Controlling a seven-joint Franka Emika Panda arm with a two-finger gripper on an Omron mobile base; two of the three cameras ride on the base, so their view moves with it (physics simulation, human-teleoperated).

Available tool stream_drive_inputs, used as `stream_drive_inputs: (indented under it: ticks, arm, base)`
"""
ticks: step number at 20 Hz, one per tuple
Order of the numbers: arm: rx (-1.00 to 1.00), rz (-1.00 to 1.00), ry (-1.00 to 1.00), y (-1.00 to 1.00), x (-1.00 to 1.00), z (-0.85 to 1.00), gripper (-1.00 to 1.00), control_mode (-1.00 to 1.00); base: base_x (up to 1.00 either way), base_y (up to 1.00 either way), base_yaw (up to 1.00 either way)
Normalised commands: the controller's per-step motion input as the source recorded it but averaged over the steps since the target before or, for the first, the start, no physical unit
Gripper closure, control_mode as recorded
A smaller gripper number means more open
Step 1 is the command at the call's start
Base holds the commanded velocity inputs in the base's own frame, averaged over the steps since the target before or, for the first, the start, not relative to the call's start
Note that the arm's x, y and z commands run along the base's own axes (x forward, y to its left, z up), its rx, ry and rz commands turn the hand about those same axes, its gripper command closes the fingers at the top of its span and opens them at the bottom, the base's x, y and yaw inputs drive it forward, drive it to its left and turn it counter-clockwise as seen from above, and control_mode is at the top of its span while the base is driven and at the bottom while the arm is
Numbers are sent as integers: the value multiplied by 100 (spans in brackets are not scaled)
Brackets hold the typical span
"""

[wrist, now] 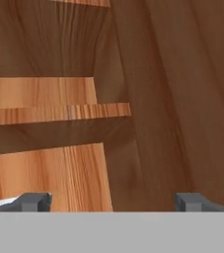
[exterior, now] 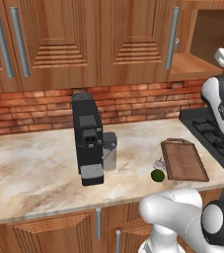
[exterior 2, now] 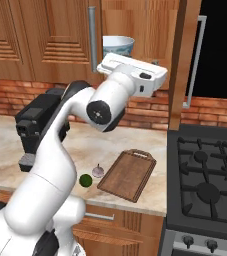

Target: Open the cabinet. Place the bowl and condiment on the counter. Then place the lime and garlic on the cutting board.

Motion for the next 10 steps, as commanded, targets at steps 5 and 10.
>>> stream_drive_inputs:
  ticks: [5, 10]
  arm:
    - [-4, 10, 13, 26, -29, 33, -100, -100]
    - [-2, 5, 15, 38, -33, 17, -100, -100]
  base:
    - [0, 0, 0]
    - [0, 0, 0]
